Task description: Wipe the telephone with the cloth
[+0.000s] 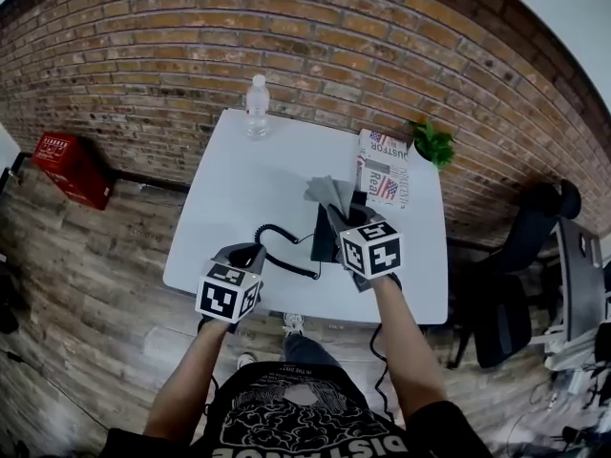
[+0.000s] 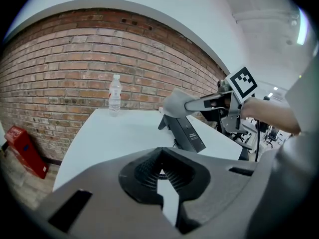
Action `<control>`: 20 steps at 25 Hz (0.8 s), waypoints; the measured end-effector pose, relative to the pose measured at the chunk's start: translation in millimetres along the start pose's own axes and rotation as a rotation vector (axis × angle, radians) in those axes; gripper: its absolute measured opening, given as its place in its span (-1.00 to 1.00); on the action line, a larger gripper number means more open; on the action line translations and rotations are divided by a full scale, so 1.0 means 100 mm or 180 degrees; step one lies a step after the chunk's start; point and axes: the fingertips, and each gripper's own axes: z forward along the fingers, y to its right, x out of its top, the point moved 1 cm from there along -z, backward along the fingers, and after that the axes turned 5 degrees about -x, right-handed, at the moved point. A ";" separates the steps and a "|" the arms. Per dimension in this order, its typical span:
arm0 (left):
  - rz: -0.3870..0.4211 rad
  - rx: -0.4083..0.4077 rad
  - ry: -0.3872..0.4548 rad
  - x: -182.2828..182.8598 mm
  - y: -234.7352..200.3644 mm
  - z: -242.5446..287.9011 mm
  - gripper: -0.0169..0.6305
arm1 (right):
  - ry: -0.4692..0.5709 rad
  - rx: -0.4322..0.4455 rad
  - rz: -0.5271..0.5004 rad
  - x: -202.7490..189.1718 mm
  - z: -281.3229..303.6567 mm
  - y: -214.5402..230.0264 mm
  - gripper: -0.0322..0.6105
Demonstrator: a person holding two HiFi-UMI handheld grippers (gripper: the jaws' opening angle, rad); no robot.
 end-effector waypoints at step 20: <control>-0.0227 0.0207 0.0002 0.10 -0.41 0.22 -0.93 | -0.0481 0.0146 -0.0701 -0.04 0.84 0.12 -0.87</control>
